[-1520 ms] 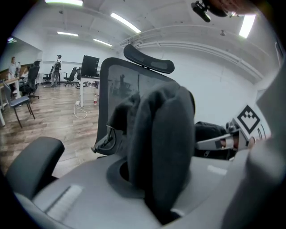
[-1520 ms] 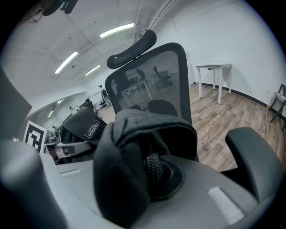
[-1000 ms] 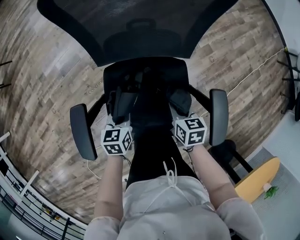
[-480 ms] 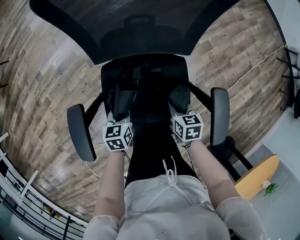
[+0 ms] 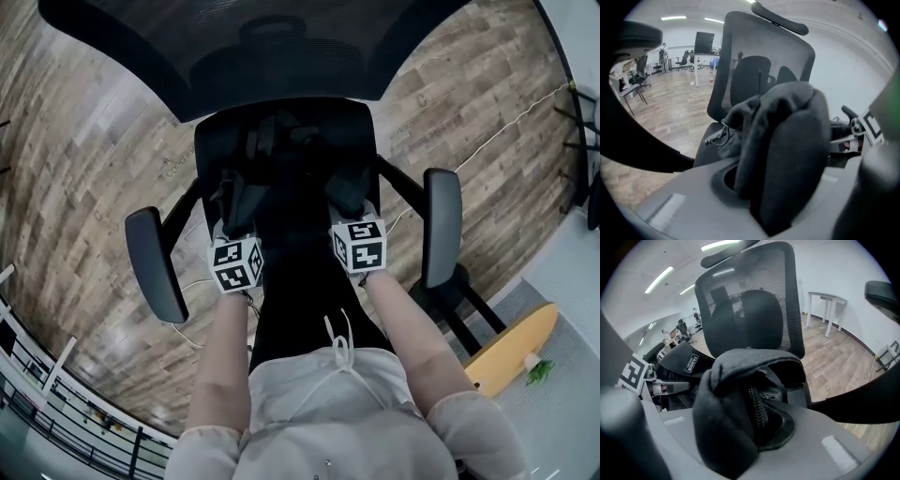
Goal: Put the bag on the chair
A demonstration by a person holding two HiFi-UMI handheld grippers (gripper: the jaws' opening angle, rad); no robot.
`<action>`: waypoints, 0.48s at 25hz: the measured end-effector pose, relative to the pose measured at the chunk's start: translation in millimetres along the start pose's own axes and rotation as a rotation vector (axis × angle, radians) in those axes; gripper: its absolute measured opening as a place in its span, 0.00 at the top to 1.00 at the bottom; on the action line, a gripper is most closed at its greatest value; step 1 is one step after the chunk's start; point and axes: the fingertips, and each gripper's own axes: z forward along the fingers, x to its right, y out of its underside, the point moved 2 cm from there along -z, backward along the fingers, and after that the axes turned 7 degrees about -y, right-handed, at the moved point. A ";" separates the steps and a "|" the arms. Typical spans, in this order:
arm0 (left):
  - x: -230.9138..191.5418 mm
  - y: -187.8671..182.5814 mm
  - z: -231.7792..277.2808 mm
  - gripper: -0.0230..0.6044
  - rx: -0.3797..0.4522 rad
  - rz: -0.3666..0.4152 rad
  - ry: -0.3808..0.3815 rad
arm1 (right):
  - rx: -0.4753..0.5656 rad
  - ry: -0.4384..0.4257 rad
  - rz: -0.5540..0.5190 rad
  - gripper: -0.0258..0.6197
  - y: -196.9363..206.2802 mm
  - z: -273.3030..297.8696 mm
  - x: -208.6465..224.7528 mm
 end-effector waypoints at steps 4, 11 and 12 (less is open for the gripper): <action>-7.1 19.0 11.0 0.88 -0.042 0.032 0.020 | -0.047 -0.010 -0.002 0.85 15.6 12.9 -1.9; -5.1 25.6 27.6 0.82 -0.079 0.040 0.053 | -0.077 -0.025 -0.053 0.83 32.7 33.4 7.6; -5.1 26.1 30.5 0.82 -0.082 0.038 0.051 | -0.085 -0.026 -0.055 0.83 32.4 35.9 8.2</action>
